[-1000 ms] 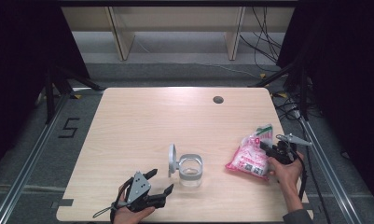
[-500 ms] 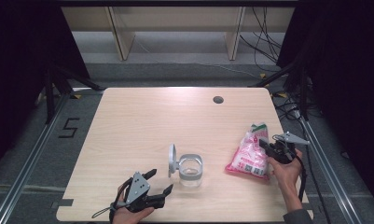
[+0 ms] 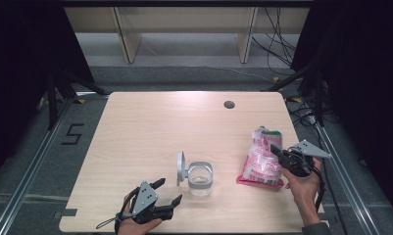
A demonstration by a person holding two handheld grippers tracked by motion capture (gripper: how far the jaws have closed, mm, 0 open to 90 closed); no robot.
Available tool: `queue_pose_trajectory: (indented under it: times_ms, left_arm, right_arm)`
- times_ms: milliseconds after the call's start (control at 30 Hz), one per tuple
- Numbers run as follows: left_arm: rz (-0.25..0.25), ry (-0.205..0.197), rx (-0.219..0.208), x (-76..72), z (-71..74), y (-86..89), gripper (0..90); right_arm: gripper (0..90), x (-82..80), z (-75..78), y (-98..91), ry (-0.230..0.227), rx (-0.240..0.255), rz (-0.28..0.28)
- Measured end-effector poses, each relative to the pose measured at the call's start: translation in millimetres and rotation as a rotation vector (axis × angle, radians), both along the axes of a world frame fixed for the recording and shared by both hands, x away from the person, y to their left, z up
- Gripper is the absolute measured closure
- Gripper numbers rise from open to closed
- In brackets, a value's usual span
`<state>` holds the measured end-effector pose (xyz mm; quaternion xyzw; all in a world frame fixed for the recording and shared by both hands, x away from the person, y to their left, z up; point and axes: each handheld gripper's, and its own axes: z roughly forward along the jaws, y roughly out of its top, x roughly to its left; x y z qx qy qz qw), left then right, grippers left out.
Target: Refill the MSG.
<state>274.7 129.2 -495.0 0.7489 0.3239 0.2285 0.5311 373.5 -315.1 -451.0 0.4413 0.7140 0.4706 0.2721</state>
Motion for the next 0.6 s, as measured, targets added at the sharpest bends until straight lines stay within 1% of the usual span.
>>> queue_pose_trajectory:
  times_ms: [33, 67, 133, 167, 200, 233, 267, 300, 333, 400, 433, 467, 500, 533, 567, 600]
  left_arm:
    - [0.008, 0.010, 0.007, -1.2, 0.6, 0.4, 22.7]
    - [0.005, 0.005, 0.009, -0.9, 0.6, 0.8, 22.8]
    - [0.004, 0.002, 0.014, -1.0, 0.9, 1.0, 22.8]
    - [0.004, 0.005, 0.009, -1.6, 1.0, 0.5, 22.7]
    - [-0.012, -0.014, 0.024, -0.5, 1.6, 1.3, 22.8]
    - [-0.017, -0.022, 0.031, -0.2, 2.0, 1.5, 22.7]
    - [-0.018, -0.021, 0.032, -0.4, 2.0, 1.2, 22.8]
    - [-0.007, 0.001, 0.014, -2.0, 1.2, -0.4, 22.8]
    - [-0.006, 0.006, 0.009, -2.3, 0.8, -1.2, 22.8]
    - [-0.009, 0.006, 0.010, -2.3, 0.6, -1.6, 22.8]
    - [-0.014, 0.004, 0.003, -1.9, 0.1, -2.2, 22.8]
    - [-0.015, 0.005, 0.005, -2.1, 0.2, -2.4, 22.8]
    - [-0.012, 0.008, 0.009, -2.7, 0.8, -2.4, 22.8]
    - [-0.008, 0.014, 0.011, -3.3, 1.6, -2.0, 22.8]
    - [-0.007, 0.017, 0.011, -3.7, 2.2, -1.6, 23.2]
    - [-0.004, 0.007, -0.007, -4.3, 2.9, -1.3, 23.3]
  right_arm:
    - [90.0, -1.2, 2.4, 2.0, -0.008, -0.015, 0.007]
    - [90.0, -1.7, 5.1, 3.7, -0.018, -0.026, 0.014]
    - [90.0, -3.7, 9.8, 8.6, -0.035, -0.031, 0.034]
    - [90.0, -6.4, 12.0, 12.6, -0.032, -0.032, 0.027]
    - [90.0, -7.0, 14.5, 15.1, -0.038, -0.045, 0.031]
    - [90.0, -7.8, 16.6, 17.7, -0.046, -0.050, 0.041]
    - [90.0, -8.3, 18.9, 19.2, -0.052, -0.058, 0.048]
    - [90.0, -8.0, 20.5, 20.9, -0.067, -0.064, 0.061]
    - [90.0, -10.2, 22.5, 23.3, -0.065, -0.065, 0.058]
    - [90.0, -12.0, 26.2, 27.2, -0.058, -0.053, 0.070]
    - [90.0, -12.4, 27.6, 29.0, -0.072, -0.061, 0.067]
    - [90.0, -13.3, 29.5, 31.1, -0.069, -0.062, 0.074]
    - [90.0, -13.7, 31.2, 32.0, -0.069, -0.078, 0.090]
    - [90.0, -13.4, 32.5, 33.7, -0.082, -0.077, 0.094]
    - [90.0, -15.0, 36.0, 36.2, -0.089, -0.090, 0.099]
    - [90.0, -15.3, 37.2, 36.9, -0.112, -0.104, 0.095]
